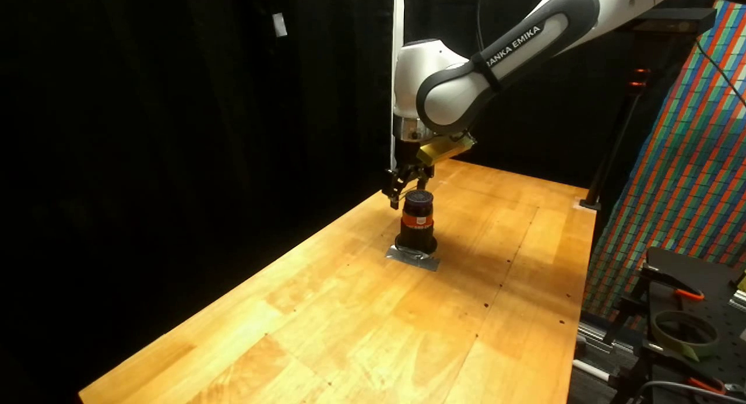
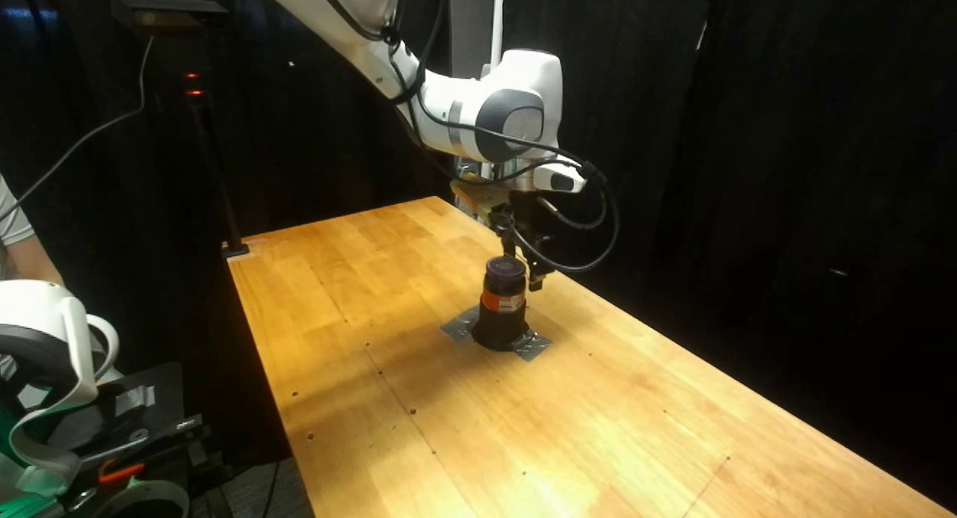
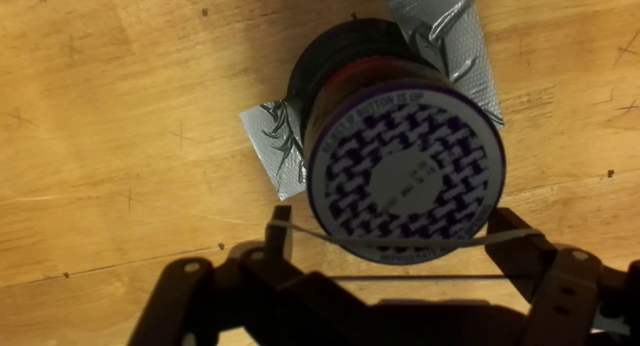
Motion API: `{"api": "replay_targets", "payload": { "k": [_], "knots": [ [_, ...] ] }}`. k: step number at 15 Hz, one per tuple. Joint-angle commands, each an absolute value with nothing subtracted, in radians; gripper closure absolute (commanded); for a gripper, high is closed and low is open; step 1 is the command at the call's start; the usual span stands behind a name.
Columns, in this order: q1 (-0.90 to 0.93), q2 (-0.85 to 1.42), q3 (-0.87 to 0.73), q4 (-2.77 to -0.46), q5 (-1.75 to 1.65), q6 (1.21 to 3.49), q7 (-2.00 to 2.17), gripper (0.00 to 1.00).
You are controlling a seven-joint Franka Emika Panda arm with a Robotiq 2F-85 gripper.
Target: Put a rubber band around the cup
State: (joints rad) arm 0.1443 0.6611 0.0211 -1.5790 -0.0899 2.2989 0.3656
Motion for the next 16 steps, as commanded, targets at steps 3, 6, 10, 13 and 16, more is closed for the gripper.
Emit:
{"api": "replay_targets", "payload": {
  "k": [3,6,10,13,16],
  "knots": [
    [0.131,0.67,0.018,-1.551,-0.024,2.198,0.336,0.0],
    [0.121,0.657,0.02,-1.565,-0.001,2.123,0.326,0.0],
    [0.122,0.627,0.016,-1.592,0.017,2.12,0.339,0.0],
    [0.115,0.6,0.021,-1.618,0.034,2.143,0.335,0.0],
    [0.106,0.575,0.026,-1.641,0.057,2.146,0.324,0.0]
  ]
}}
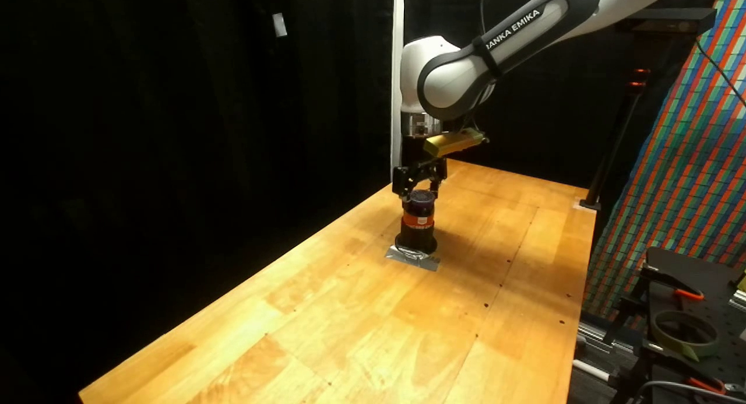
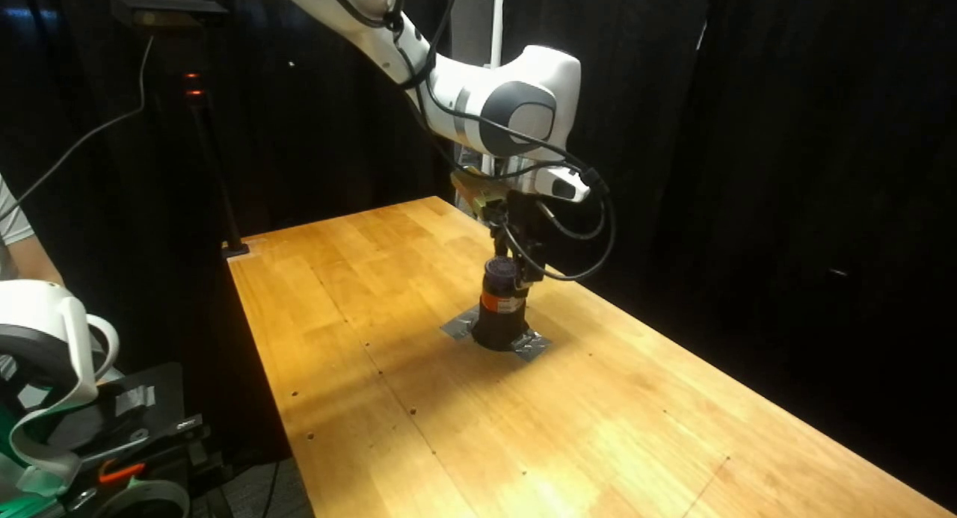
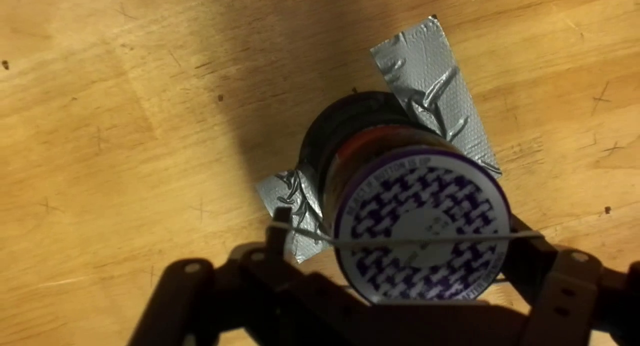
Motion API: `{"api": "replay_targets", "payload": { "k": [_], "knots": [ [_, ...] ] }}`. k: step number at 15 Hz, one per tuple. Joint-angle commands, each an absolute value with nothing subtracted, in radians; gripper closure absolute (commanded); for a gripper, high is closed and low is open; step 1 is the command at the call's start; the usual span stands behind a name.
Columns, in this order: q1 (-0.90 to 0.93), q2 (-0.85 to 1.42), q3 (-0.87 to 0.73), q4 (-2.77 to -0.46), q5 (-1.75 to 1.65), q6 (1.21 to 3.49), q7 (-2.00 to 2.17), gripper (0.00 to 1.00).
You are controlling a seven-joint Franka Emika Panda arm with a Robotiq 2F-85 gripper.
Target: Put a rubber band around the cup
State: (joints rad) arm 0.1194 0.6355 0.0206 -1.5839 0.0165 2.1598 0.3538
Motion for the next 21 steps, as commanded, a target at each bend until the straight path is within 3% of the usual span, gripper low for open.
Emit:
{"api": "replay_targets", "payload": {
  "k": [1,11,12,14,18,21],
  "knots": [
    [0.098,0.564,0.034,-1.655,0.071,2.138,0.305,0.0],
    [0.116,0.508,0.03,-1.805,0.085,2.137,0.285,0.0],
    [0.126,0.497,0.026,-1.829,0.074,2.161,0.297,0.25],
    [0.141,0.468,0.021,-1.886,0.061,2.233,0.312,0.34],
    [0.164,0.397,0.017,-2.035,0.05,2.442,0.341,0.67],
    [0.186,0.349,0.002,-2.152,0.032,2.618,0.399,0.86]
  ]
}}
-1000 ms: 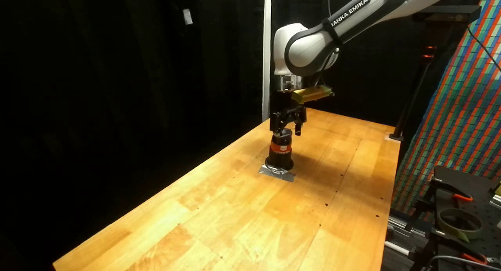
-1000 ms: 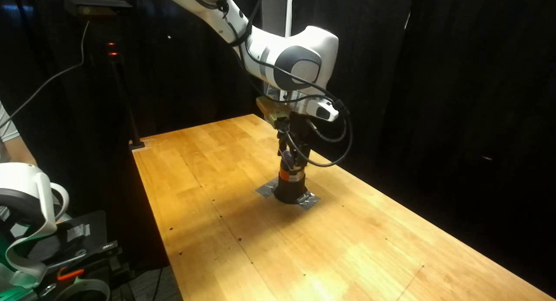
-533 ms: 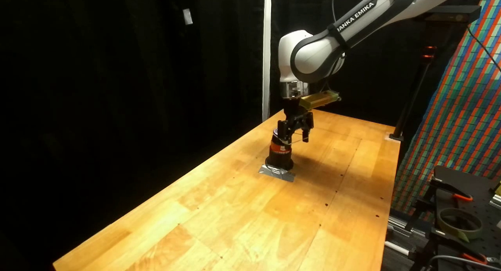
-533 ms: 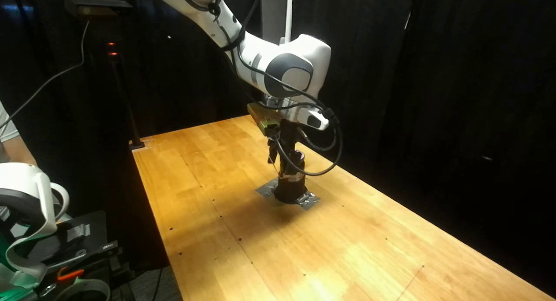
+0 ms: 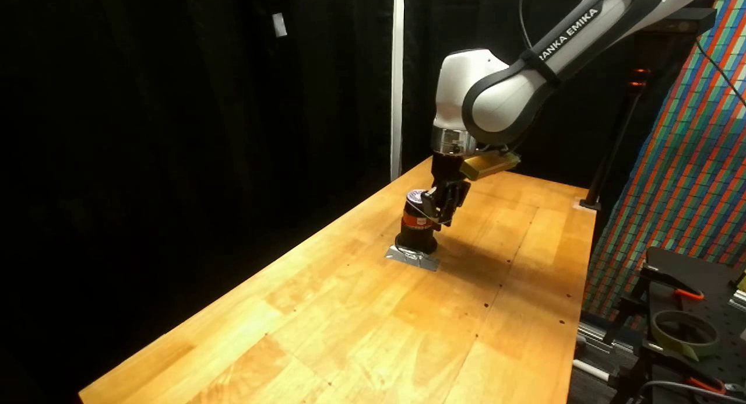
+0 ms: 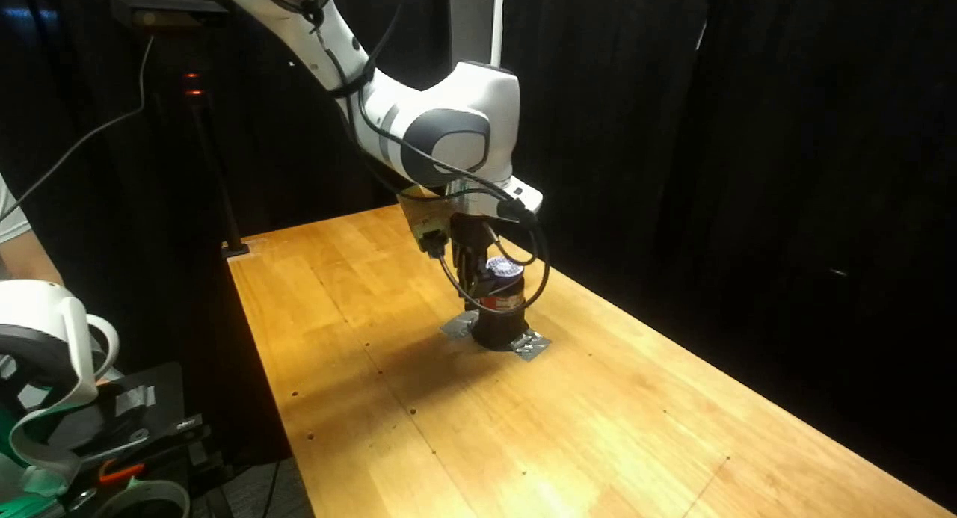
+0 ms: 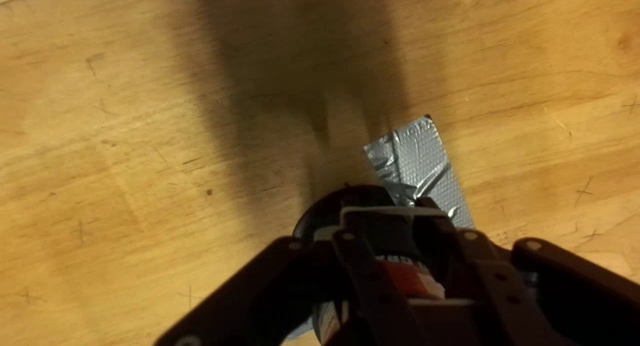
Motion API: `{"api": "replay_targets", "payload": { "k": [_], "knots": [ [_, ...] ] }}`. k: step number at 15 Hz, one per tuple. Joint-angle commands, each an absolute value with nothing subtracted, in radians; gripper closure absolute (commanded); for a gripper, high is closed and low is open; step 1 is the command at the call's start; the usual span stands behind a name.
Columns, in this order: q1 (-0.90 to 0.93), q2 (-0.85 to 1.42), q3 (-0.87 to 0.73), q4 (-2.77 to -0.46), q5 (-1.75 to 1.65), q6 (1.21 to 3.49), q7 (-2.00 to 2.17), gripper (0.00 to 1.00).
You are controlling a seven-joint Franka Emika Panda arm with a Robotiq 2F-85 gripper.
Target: Put a rubber band around the cup
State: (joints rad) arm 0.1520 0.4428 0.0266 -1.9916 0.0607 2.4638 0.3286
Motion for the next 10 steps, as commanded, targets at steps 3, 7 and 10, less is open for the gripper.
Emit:
{"api": "replay_targets", "payload": {
  "k": [3,7,10],
  "knots": [
    [0.233,0.319,-0.044,-2.26,-0.023,2.811,0.496,0.91],
    [0.345,0.316,-0.167,-2.373,-0.07,3.103,0.635,0.86],
    [0.487,0.344,-0.323,-2.431,-0.082,3.319,0.718,0.86]
  ]
}}
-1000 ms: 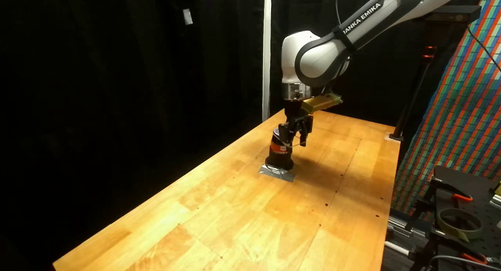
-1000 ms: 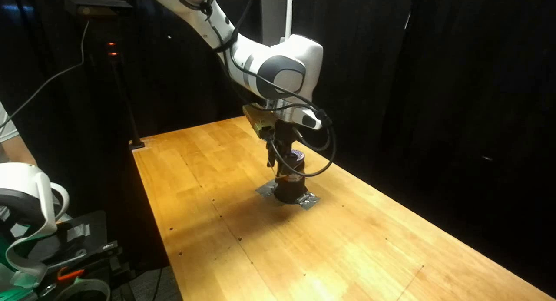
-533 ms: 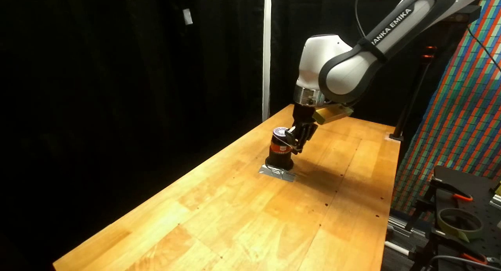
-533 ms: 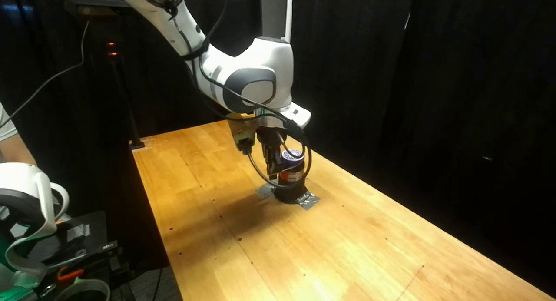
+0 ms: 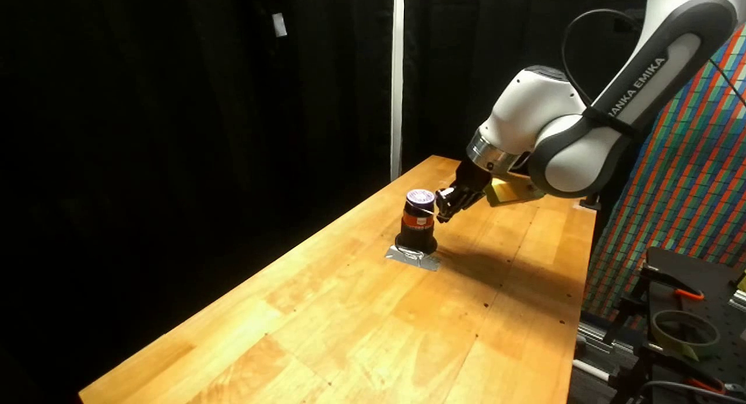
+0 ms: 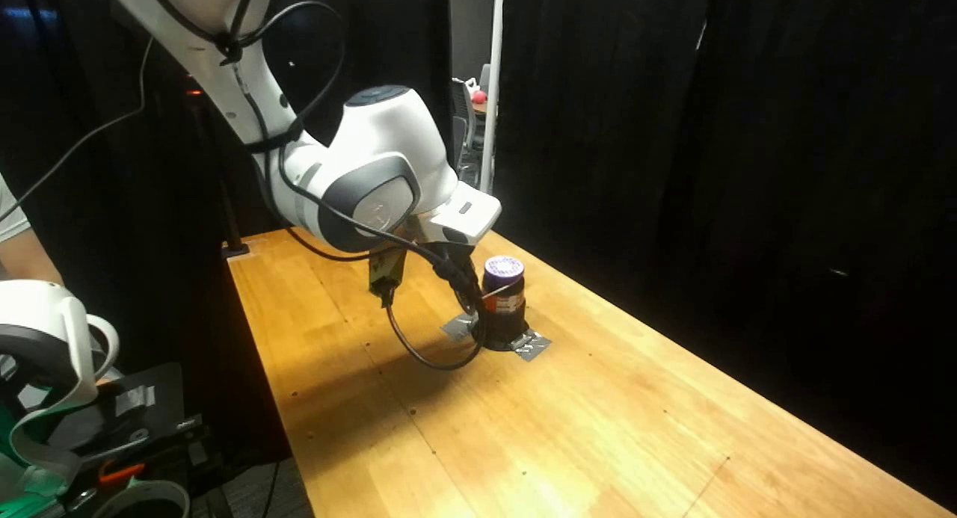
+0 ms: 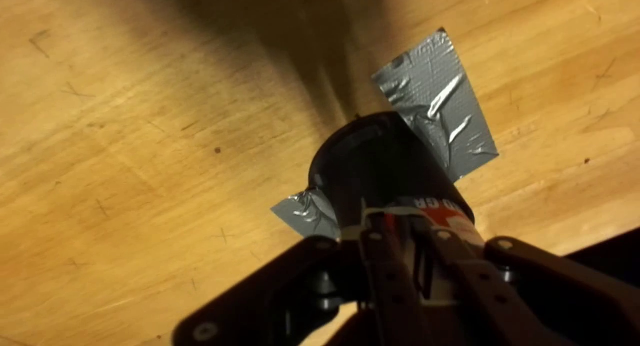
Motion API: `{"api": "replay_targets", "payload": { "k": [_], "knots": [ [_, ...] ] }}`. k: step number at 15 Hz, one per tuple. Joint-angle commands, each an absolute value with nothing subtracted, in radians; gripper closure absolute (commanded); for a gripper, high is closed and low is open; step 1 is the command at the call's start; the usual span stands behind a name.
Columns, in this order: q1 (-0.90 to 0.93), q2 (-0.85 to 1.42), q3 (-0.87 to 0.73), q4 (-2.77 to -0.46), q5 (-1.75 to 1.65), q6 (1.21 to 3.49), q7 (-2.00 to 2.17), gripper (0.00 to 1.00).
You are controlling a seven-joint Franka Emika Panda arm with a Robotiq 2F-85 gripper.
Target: Put a rubber band around the cup
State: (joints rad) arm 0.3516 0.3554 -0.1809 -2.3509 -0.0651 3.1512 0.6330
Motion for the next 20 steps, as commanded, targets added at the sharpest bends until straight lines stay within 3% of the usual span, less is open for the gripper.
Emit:
{"api": "replay_targets", "payload": {
  "k": [1,5,9,10,14,20],
  "knots": [
    [0.533,0.353,-0.367,-2.45,-0.053,3.379,0.714,0.86],
    [0.648,0.378,-0.444,-2.517,0.039,3.54,0.687,0.87],
    [0.665,0.414,-0.414,-2.557,0.061,3.709,0.694,0.87],
    [0.538,0.406,-0.25,-2.562,0.19,3.765,0.552,0.87],
    [0.397,0.478,-0.048,-2.557,0.307,3.985,0.45,0.87],
    [0.286,0.612,0.09,-2.52,0.346,4.223,0.38,0.87]
  ]
}}
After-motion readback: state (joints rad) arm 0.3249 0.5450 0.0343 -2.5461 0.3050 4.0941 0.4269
